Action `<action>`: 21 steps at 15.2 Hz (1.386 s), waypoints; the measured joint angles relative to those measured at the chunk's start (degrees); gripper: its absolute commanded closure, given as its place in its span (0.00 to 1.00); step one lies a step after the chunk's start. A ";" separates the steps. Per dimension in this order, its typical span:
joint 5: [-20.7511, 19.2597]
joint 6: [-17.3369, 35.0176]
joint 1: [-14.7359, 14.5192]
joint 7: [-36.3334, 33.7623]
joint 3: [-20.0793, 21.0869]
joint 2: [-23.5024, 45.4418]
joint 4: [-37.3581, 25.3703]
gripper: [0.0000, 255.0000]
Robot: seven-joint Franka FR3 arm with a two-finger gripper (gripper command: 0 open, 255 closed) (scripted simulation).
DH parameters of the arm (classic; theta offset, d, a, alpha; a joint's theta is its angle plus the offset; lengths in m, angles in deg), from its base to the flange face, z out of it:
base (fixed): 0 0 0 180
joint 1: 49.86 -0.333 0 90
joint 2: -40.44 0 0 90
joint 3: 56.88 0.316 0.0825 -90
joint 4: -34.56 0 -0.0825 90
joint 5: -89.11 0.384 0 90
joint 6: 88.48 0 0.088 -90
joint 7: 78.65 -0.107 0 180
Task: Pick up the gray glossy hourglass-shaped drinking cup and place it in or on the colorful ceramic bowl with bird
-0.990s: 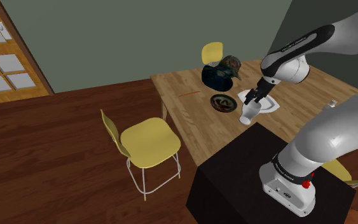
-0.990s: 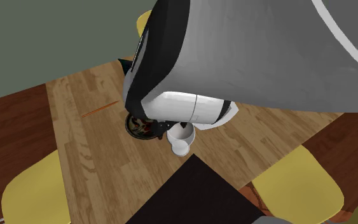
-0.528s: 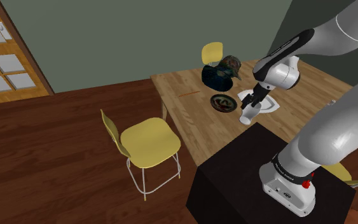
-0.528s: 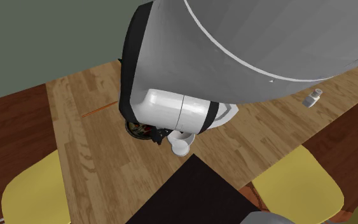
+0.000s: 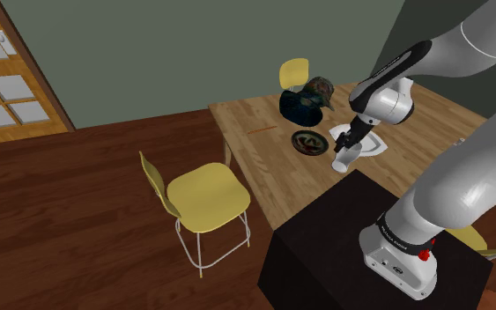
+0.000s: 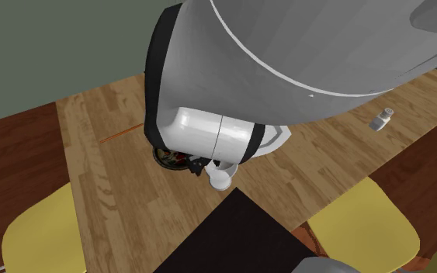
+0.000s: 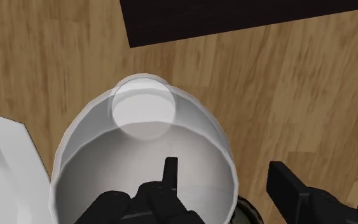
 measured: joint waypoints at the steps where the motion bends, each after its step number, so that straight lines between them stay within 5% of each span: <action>1: 0.00 0.00 0.00 0.00 0.00 0.00 0.00 1.00; 9: 0.02 -0.02 -0.01 0.01 0.01 -0.02 0.00 1.00; 21: -15.65 -9.91 8.35 -12.92 5.65 -11.64 -0.57 1.00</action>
